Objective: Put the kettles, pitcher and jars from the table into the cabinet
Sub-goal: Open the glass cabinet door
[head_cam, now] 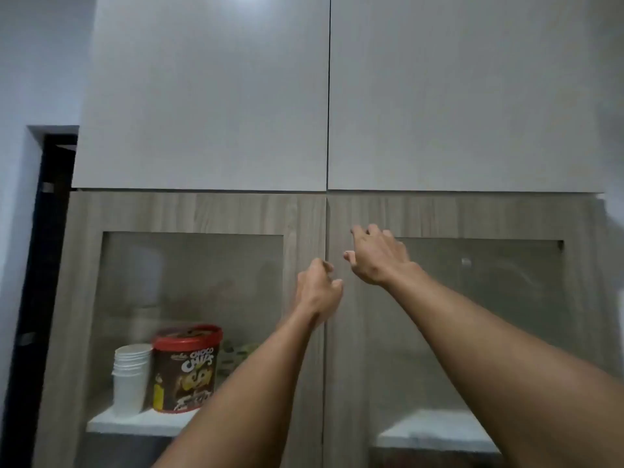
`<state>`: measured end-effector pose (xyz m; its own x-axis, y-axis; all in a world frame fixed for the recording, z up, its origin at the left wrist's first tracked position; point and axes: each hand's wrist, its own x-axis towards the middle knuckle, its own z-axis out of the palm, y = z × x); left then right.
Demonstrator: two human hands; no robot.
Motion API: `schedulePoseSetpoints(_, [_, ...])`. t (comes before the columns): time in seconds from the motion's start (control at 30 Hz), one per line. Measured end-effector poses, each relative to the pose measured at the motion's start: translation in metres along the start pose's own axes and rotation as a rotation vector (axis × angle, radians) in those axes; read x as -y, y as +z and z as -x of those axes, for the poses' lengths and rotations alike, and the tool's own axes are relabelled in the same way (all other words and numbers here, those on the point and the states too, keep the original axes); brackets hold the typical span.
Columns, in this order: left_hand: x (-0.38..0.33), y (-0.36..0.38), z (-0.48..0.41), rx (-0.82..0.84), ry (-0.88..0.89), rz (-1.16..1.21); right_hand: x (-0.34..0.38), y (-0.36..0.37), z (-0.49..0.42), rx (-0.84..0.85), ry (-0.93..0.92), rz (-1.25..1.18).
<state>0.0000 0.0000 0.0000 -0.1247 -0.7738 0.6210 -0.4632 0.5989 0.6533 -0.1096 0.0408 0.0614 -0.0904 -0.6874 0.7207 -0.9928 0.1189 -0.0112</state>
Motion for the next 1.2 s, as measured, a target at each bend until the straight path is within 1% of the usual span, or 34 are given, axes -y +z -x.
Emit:
schedulePoseSetpoints(0.13, [0.007, 0.022, -0.053, -0.050, 0.057, 0.057, 0.001, 0.019, -0.058, -0.024, 0.028, -0.002])
schedulePoseSetpoints(0.23, [0.015, 0.033, -0.080, -0.134, 0.088, 0.117, 0.003, 0.037, -0.093, -0.064, 0.045, -0.049])
schedulePoseSetpoints(0.33, [0.023, 0.039, -0.095, -0.209, 0.102, 0.132, 0.003, 0.034, -0.111, -0.060, 0.063, -0.086])
schedulePoseSetpoints(0.43, [0.018, 0.044, -0.095, -0.281, 0.083, 0.154, 0.000, 0.023, -0.120, -0.054, 0.046, -0.039])
schedulePoseSetpoints(0.57, [0.011, 0.041, -0.087, -0.294, 0.026, 0.175, 0.011, 0.012, -0.115, -0.064, 0.066, -0.122])
schedulePoseSetpoints(0.63, [0.010, 0.032, -0.076, -0.240, -0.044, 0.148, 0.015, 0.003, -0.105, -0.063, 0.059, -0.166])
schedulePoseSetpoints(0.7, [0.011, 0.021, -0.060, -0.101, -0.098, 0.158, 0.015, -0.012, -0.090, -0.063, 0.059, -0.217])
schedulePoseSetpoints(0.77, [0.005, 0.012, -0.037, 0.029, -0.062, 0.150, 0.016, -0.032, -0.068, -0.066, 0.051, -0.271])
schedulePoseSetpoints(0.8, [-0.001, 0.007, -0.022, 0.045, -0.033, 0.148, 0.016, -0.043, -0.055, -0.069, 0.045, -0.299])
schedulePoseSetpoints(0.9, [-0.023, -0.005, 0.025, -0.017, 0.040, 0.230, 0.013, -0.079, -0.013, -0.124, 0.049, -0.380])
schedulePoseSetpoints(1.03, [-0.059, -0.010, 0.098, -0.039, 0.107, 0.343, 0.007, -0.114, 0.054, -0.256, 0.128, -0.434])
schedulePoseSetpoints(1.13, [-0.095, -0.012, 0.145, -0.035, 0.124, 0.398, -0.001, -0.137, 0.104, -0.261, 0.339, -0.412])
schedulePoseSetpoints(1.2, [-0.122, -0.015, 0.174, -0.025, 0.155, 0.396, -0.012, -0.157, 0.131, -0.261, 0.454, -0.443])
